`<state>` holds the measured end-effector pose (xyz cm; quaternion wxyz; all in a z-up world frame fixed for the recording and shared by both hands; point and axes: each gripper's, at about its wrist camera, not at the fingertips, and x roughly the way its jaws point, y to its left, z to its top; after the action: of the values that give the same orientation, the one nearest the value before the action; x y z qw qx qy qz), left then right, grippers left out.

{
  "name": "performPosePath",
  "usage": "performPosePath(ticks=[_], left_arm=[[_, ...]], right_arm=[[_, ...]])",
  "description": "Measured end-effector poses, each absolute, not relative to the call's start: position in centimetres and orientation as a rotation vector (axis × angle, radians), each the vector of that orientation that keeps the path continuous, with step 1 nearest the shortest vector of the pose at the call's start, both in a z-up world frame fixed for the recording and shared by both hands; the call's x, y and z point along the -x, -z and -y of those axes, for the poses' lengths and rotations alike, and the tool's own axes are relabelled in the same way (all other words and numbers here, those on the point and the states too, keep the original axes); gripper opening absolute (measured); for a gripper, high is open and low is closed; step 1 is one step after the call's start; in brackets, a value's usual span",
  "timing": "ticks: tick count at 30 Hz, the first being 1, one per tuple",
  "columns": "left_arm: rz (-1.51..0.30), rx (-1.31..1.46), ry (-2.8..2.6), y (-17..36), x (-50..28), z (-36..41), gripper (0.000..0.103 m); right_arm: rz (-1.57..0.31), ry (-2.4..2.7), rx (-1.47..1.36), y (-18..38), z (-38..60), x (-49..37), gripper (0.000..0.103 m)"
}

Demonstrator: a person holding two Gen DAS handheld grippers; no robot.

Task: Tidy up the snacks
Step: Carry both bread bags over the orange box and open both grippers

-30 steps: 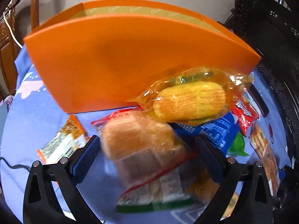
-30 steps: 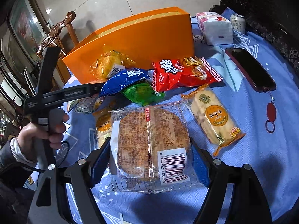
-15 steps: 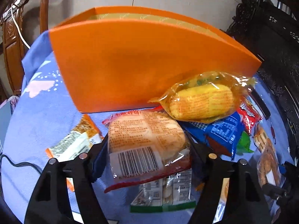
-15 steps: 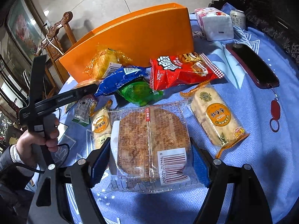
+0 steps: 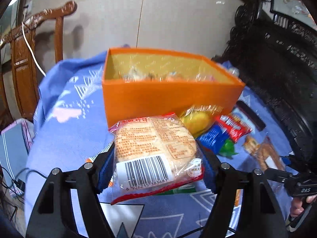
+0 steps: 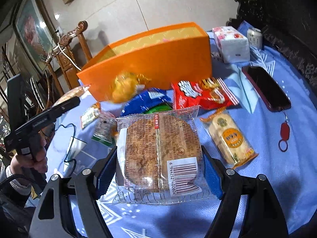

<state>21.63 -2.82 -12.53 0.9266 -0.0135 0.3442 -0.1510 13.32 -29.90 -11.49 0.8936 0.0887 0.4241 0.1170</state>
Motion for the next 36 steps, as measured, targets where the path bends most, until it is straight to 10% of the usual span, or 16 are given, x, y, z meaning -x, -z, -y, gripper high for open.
performPosePath(ticks=[29,32,36], left_arm=[[-0.428,-0.026,0.354,-1.0,-34.6,5.1,0.071],[-0.465,-0.038,0.305,-0.7,-36.6,5.2,0.099],[-0.495,-0.030,0.238,-0.2,-36.7,4.0,0.099]], right_arm=[[-0.556,-0.265,-0.123,-2.0,27.6,-32.5,0.079],[-0.557,-0.256,-0.127,-1.9,27.2,-34.0,0.080],[-0.543,-0.232,-0.135,-2.0,27.2,-32.6,0.096]])
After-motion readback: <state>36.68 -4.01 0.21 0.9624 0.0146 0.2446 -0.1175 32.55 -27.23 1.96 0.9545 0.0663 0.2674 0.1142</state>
